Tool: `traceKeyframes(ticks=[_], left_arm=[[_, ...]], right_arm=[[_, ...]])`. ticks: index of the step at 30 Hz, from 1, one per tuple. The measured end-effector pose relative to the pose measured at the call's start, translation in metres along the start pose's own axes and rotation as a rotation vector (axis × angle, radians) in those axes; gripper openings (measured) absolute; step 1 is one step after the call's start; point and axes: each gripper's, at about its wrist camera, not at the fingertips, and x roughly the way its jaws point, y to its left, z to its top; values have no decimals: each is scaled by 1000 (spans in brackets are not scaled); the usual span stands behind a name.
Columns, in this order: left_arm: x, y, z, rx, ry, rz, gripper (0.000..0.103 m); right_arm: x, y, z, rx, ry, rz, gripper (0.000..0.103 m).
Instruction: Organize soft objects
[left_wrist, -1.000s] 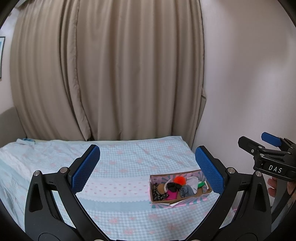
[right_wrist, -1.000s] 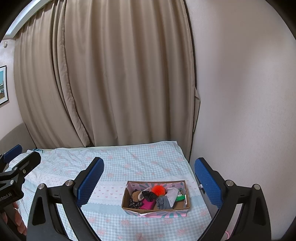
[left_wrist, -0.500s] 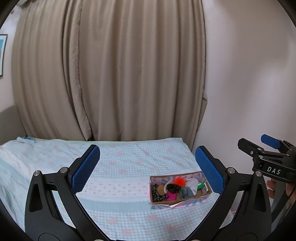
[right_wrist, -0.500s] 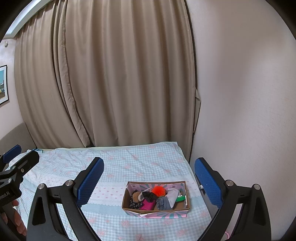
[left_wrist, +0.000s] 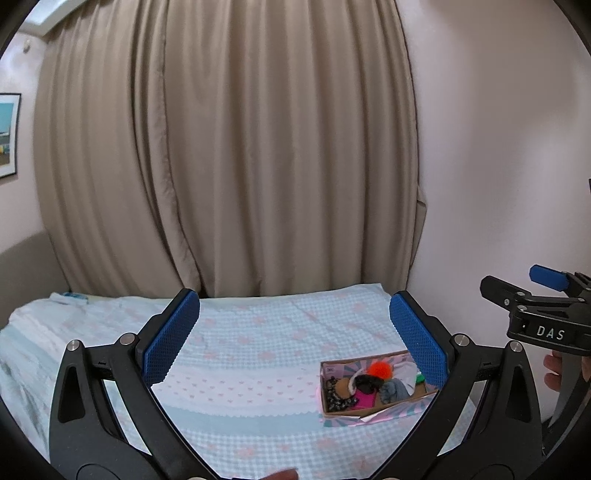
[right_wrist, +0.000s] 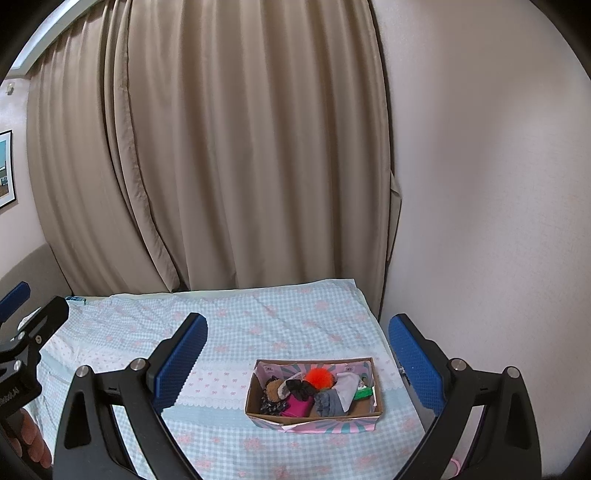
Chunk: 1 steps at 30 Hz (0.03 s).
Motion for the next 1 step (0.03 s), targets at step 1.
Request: traceKeyframes(ticks=[1], left_arm=[[0, 1, 0, -5, 4, 0, 103]], right_arm=[[1, 1, 0, 0, 4, 0, 98]])
